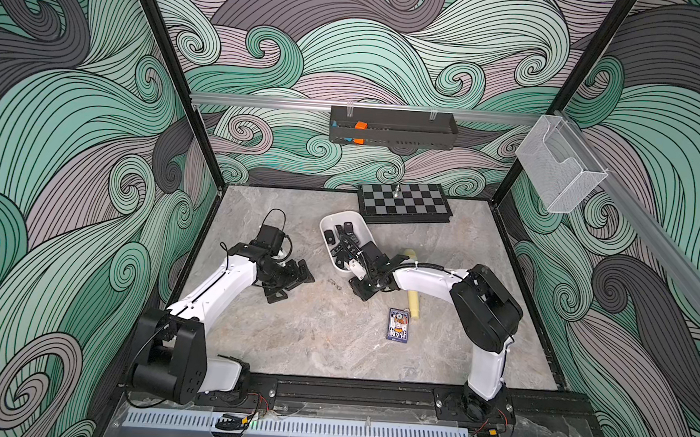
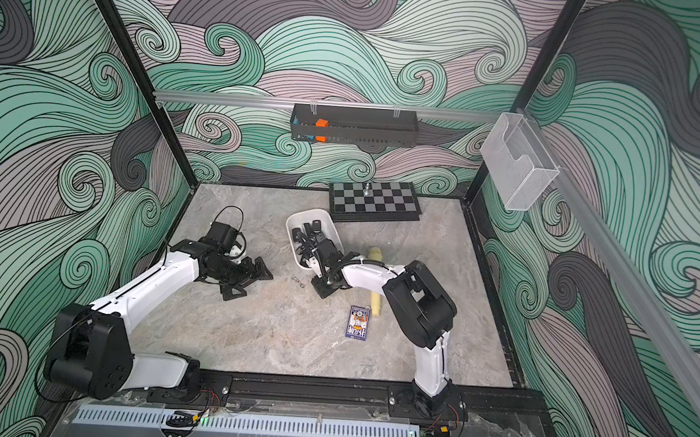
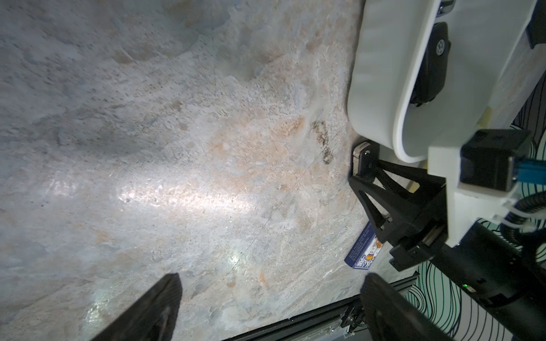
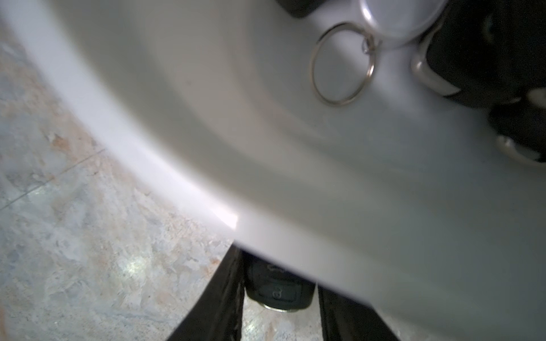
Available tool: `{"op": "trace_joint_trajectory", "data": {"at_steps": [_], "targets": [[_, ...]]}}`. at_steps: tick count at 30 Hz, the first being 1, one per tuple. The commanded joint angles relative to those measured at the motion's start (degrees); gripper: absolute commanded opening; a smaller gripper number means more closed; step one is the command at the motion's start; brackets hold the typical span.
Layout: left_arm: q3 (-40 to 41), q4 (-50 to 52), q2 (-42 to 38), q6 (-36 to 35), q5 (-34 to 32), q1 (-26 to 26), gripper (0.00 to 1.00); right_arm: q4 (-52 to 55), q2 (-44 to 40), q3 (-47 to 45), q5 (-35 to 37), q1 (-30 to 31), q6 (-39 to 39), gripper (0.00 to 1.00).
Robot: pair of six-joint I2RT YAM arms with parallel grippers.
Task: Place the car key into the storage box
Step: Pick up the car key from the center of the board.
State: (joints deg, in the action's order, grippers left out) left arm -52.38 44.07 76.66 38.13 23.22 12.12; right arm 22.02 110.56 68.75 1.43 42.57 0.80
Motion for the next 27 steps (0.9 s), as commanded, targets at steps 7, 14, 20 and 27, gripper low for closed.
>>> {"op": "trace_joint_trajectory", "data": {"at_steps": [7, 14, 20, 27], "targets": [[1.93, -0.91, -2.93, 1.84, 0.95, -0.27, 0.96, 2.94, -6.99, -2.83, -0.25, 0.59, 1.6, 0.28], [1.85, -1.89, -2.85, 1.73, 0.77, -0.3, 0.96, 2.98, -15.78, -7.25, -0.41, 0.35, 3.78, 0.28], [0.71, -1.51, -1.65, 0.06, 0.6, -0.42, 0.96, 2.99, -19.52, -5.49, -1.43, -0.97, 6.34, 0.27], [-2.28, 0.29, 1.26, -3.03, 0.16, -0.47, 0.96, 2.56, -16.25, 2.46, -1.61, -2.38, 9.23, 0.27]]}}
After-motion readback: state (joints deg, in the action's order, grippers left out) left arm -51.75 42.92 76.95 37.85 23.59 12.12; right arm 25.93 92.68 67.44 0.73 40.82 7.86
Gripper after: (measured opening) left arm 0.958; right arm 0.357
